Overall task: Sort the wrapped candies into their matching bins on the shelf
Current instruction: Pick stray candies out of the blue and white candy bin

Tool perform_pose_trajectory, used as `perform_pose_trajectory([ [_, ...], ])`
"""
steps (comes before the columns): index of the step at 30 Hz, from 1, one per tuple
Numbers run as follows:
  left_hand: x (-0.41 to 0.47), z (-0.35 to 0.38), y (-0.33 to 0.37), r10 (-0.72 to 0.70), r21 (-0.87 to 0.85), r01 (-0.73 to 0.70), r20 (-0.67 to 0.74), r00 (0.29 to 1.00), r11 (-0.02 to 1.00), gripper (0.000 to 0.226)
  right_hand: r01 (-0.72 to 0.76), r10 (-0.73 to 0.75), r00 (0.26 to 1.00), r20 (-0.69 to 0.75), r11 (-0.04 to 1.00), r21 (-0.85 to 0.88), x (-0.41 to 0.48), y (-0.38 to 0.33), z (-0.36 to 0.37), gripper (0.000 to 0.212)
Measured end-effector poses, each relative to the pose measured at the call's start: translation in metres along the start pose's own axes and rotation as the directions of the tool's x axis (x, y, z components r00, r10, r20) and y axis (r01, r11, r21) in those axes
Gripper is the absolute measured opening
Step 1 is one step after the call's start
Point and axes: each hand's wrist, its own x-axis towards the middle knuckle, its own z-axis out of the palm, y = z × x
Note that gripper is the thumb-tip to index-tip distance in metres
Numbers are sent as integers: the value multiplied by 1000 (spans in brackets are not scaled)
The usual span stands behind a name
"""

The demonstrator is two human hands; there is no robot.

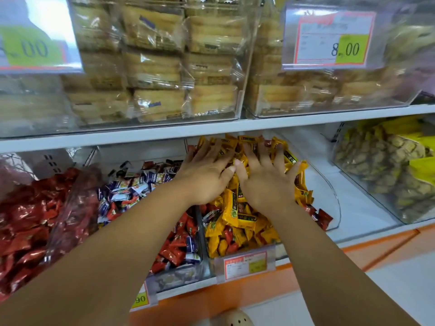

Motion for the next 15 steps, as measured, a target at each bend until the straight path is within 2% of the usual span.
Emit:
perform_pose_trajectory([
  [2,-1,-5,0,-4,-32,5,28,1000,999,54,-2,1,1000,29,1000,24,2,0,-2,60],
  [5,-18,-22,2,-8,-217,13,22,1000,976,53,-19,8,997,72,988,153,4,1,-15,59],
  [9,-66,-53,-16,-101,-348,86,-23,995,933,50,-23,37,999,-31,931,364,-4,-4,-43,40],
  [11,-101,-60,-38,-148,-358,112,-73,986,927,48,54,-21,996,-89,920,388,-15,-17,-51,35],
  [15,-167,-48,-82,-249,-325,177,-196,948,929,47,279,-258,960,-110,828,487,-50,-68,-53,32],
])
